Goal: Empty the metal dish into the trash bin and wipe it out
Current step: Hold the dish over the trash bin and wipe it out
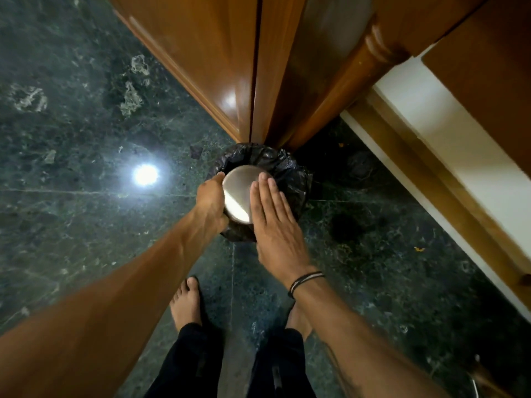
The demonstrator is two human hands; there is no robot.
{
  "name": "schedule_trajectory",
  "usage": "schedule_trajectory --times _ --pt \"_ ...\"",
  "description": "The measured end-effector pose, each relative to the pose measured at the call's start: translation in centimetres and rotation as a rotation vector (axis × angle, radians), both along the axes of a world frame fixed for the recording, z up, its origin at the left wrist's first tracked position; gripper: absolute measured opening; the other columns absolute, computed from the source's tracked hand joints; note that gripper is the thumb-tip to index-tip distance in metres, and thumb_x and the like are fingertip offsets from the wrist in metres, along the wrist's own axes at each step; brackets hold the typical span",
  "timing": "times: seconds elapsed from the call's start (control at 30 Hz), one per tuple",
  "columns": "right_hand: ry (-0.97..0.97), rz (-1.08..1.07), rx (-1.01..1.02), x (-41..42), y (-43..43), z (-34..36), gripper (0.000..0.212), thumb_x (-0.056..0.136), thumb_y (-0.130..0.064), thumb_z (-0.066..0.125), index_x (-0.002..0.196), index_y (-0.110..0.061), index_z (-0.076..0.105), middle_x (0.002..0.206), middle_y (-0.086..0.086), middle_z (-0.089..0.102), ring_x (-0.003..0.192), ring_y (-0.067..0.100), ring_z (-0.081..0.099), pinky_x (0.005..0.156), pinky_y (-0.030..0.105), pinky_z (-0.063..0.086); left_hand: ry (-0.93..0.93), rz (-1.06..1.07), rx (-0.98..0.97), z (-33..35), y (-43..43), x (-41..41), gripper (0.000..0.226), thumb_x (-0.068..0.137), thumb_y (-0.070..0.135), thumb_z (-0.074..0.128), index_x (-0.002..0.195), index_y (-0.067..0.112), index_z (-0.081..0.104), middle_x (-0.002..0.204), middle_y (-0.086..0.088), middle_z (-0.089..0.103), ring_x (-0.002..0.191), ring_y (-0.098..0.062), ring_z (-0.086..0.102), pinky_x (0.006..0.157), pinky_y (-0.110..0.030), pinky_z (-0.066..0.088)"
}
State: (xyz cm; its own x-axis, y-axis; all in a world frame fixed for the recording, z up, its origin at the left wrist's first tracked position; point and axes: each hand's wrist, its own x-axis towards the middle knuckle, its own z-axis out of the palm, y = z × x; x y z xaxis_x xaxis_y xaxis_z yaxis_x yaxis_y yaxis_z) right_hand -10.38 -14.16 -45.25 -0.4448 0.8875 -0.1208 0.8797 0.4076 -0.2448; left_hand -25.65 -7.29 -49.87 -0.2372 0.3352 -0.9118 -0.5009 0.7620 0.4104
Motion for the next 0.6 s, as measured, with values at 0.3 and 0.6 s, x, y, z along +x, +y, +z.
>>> schedule_trajectory --times 0.3,0.6 --pt "0.010 0.089 -0.012 -0.7 -2.3 0.7 0.090 0.099 -0.008 0.053 0.173 0.000 0.002 0.183 0.021 -0.003 0.172 0.035 0.000 0.141 0.048 0.006 -0.141 0.059 -0.023 -0.8 0.3 0.9 0.058 0.103 0.042 0.047 0.138 0.000 0.066 0.125 -0.028 0.076 0.112 -0.045 0.075 0.089 -0.056 0.064" --pt "-0.027 0.082 0.007 -1.2 -0.2 1.5 0.114 0.090 -0.020 0.079 0.173 0.000 0.004 0.183 0.022 -0.003 0.172 0.035 0.001 0.141 0.047 0.007 -0.217 -0.018 0.003 0.0 -0.2 0.8 0.058 0.104 0.049 0.049 0.143 0.010 0.065 0.120 -0.024 0.079 0.103 -0.040 0.080 0.094 -0.051 0.064"
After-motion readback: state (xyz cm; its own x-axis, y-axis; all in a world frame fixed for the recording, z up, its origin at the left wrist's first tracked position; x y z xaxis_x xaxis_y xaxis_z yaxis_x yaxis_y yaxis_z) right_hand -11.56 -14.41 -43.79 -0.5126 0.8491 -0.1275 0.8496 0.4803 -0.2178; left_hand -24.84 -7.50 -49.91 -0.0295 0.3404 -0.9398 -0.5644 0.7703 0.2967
